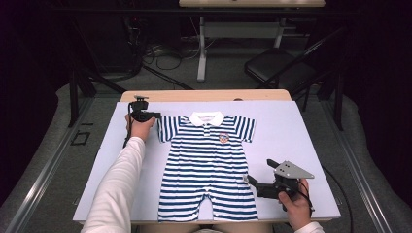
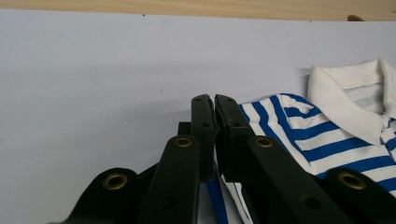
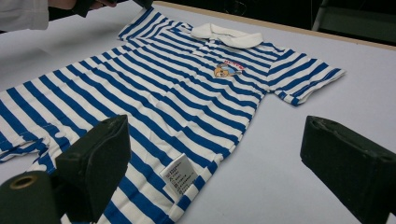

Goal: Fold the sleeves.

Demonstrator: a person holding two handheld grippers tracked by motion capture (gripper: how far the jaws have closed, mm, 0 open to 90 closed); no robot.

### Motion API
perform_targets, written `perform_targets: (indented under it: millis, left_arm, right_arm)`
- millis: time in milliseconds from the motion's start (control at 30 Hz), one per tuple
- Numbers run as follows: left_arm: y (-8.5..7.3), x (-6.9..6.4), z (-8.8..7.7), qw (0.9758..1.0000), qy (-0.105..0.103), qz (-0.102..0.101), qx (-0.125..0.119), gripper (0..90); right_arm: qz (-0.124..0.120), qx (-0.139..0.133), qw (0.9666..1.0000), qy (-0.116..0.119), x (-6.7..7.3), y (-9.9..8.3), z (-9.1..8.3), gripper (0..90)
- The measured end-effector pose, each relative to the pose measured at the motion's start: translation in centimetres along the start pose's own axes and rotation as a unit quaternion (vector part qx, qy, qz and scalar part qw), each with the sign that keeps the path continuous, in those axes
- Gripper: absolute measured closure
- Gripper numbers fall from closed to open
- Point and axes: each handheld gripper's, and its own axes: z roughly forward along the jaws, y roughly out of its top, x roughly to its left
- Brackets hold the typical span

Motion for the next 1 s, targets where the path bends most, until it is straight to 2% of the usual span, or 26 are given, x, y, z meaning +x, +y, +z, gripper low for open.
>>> perform_targets:
  millis: [367,633,867,900,1000]
  left_arm:
    - [0.3,-0.8,-0.9,0.9999,-0.007,0.012,-0.008,87.5]
    - [0.5,-2.1,-1.3,0.9994,-0.021,0.021,-0.016,87.8]
    - [0.6,-3.1,-1.6,0.9991,-0.026,0.03,-0.014,88.0]
    - [0.7,-3.3,-1.6,0.9993,-0.024,0.029,-0.004,88.0]
    - [1.1,-4.1,-1.7,0.999,-0.027,0.037,-0.004,88.0]
  right_arm:
    - [0.001,0.0,1.0,0.001,0.0,0.0,0.1,8.5]
    - [0.001,0.001,1.0,0.002,0.1,0.0,0.1,8.5]
    - [0.001,0.001,1.0,0.002,0.1,0.0,0.2,8.5]
    - [0.001,0.002,1.0,0.001,0.1,0.0,0.2,8.5]
    - [0.001,0.003,1.0,0.001,0.1,0.0,0.2,8.5]
